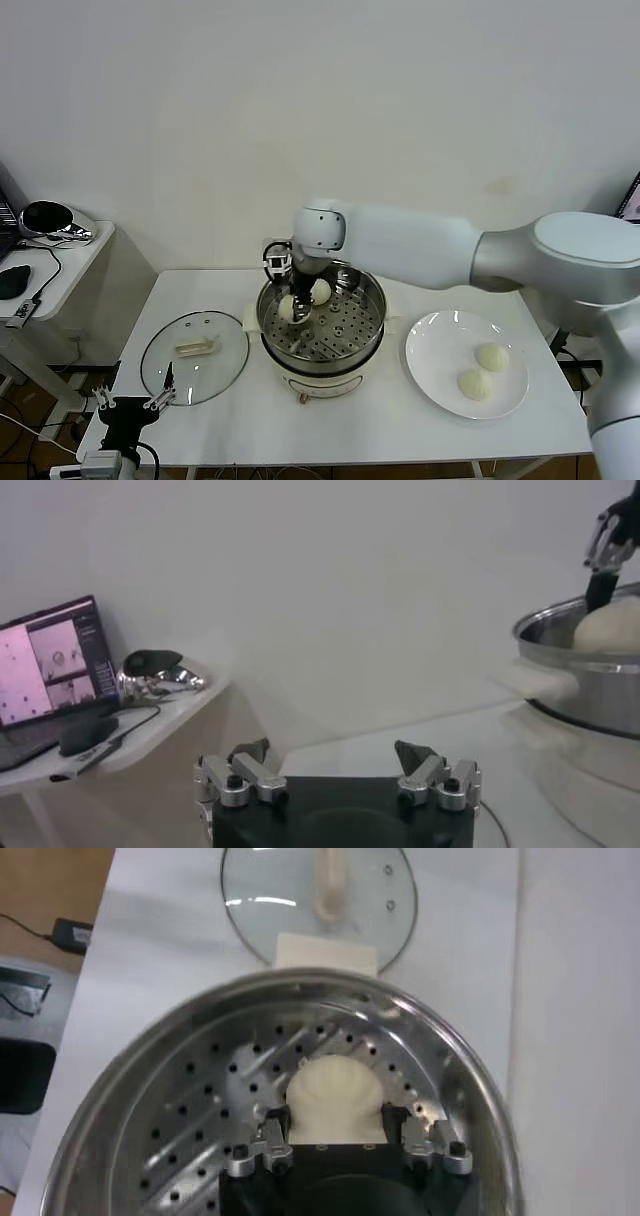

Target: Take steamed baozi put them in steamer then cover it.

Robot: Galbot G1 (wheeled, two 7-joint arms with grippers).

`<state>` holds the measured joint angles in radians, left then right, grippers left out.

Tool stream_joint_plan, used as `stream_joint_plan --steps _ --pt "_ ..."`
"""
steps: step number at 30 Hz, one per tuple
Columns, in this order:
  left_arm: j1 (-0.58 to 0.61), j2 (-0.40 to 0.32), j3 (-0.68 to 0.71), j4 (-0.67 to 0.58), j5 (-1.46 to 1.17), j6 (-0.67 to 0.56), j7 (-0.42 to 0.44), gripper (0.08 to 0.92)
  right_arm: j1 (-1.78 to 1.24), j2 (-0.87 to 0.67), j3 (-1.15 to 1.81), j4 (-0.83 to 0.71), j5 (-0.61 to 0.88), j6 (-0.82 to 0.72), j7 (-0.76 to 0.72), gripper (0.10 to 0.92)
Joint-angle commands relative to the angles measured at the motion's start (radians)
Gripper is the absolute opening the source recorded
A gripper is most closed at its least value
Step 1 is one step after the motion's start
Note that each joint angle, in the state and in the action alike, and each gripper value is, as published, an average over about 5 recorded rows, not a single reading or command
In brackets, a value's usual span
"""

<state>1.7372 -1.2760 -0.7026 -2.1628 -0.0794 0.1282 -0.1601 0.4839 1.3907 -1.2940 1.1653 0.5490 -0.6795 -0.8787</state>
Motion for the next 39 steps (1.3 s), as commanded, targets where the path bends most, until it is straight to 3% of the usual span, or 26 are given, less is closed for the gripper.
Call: stream_joint_plan --steps 1,7,16,25,32,39 --pt "-0.002 -0.001 0.002 0.002 0.001 -0.001 0.0 0.823 -0.04 0.061 0.002 -0.064 0.005 -0.019 0.015 0.568" --pt "-0.003 -0.002 0.008 0.001 0.002 -0.001 0.0 0.823 -0.012 0.038 0.018 -0.038 0.011 -0.017 -0.008 0.605" --pt "-0.002 0.006 0.008 -0.015 0.0 0.0 0.001 0.823 0.182 -0.185 -0.007 0.144 -0.041 0.051 -0.18 0.813" --pt "0.0 0.01 0.014 -0.031 0.0 0.002 0.003 0.823 0.284 -0.59 -0.044 0.392 -0.201 0.236 -0.352 0.823" --pt "0.001 0.013 0.025 -0.034 0.007 0.002 0.004 0.823 0.207 -0.891 -0.018 0.489 -0.394 0.349 -0.402 0.823" --pt "0.003 0.008 0.038 -0.026 0.021 0.002 0.006 0.823 -0.028 -1.034 0.106 0.516 -0.557 0.398 -0.394 0.823"
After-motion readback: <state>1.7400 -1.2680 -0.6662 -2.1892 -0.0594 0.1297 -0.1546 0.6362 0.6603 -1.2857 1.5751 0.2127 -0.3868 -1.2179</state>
